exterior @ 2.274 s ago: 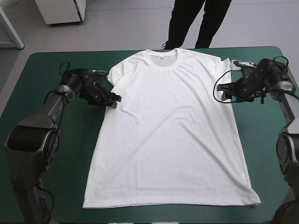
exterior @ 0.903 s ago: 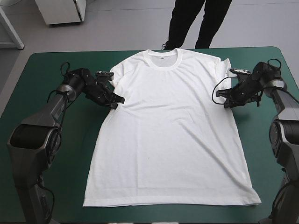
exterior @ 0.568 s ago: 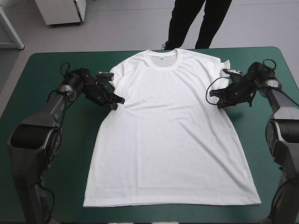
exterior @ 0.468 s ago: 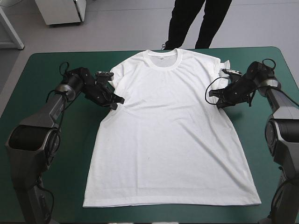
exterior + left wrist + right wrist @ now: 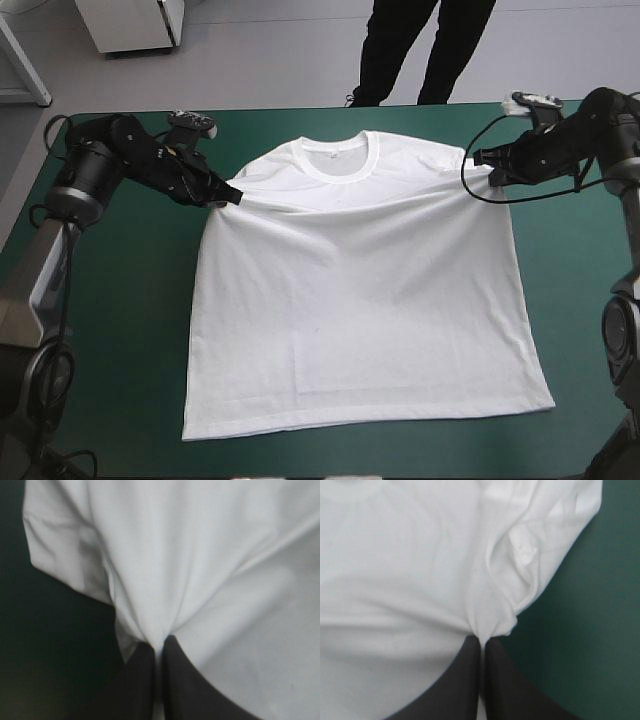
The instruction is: Fold the cloth
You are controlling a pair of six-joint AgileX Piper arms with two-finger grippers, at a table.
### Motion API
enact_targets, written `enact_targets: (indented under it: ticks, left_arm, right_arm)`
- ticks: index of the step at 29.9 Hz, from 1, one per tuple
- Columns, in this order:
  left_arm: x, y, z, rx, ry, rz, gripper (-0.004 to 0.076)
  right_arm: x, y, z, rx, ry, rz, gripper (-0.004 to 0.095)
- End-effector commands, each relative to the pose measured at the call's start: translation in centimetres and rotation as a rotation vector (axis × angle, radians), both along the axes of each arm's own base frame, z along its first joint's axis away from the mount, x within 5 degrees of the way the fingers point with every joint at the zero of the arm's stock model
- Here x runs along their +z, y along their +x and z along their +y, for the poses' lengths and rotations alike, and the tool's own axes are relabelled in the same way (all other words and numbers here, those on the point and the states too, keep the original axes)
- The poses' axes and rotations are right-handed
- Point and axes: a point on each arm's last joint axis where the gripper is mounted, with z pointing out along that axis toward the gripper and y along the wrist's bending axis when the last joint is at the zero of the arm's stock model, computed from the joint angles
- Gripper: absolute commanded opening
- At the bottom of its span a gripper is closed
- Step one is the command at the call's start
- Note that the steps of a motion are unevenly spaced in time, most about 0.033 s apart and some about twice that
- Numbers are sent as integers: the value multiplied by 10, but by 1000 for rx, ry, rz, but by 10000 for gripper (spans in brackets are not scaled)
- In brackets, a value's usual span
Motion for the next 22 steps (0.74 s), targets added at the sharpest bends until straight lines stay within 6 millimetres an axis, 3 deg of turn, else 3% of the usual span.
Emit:
enact_targets:
  ticks: [1, 8, 12, 17, 22]
  left_arm:
    - [61, -41, 8, 4, -5, -183, -9]
    - [135, -104, 29, 68, 64, -512, -9]
    - [174, -119, 35, 120, 63, -730, -9]
    - [194, -110, 37, 160, 63, -883, -9]
    - [191, -77, 34, 180, 59, -984, -9]
  right_arm:
    - [66, -36, 0, -13, 11, -183, -17]
    - [126, -86, 5, -32, -4, -406, -18]
    - [153, -105, 6, -55, -11, -540, -19]
    - [184, -107, 5, -83, -12, -703, -19]
    - [206, -90, 3, -98, 5, -828, -19]
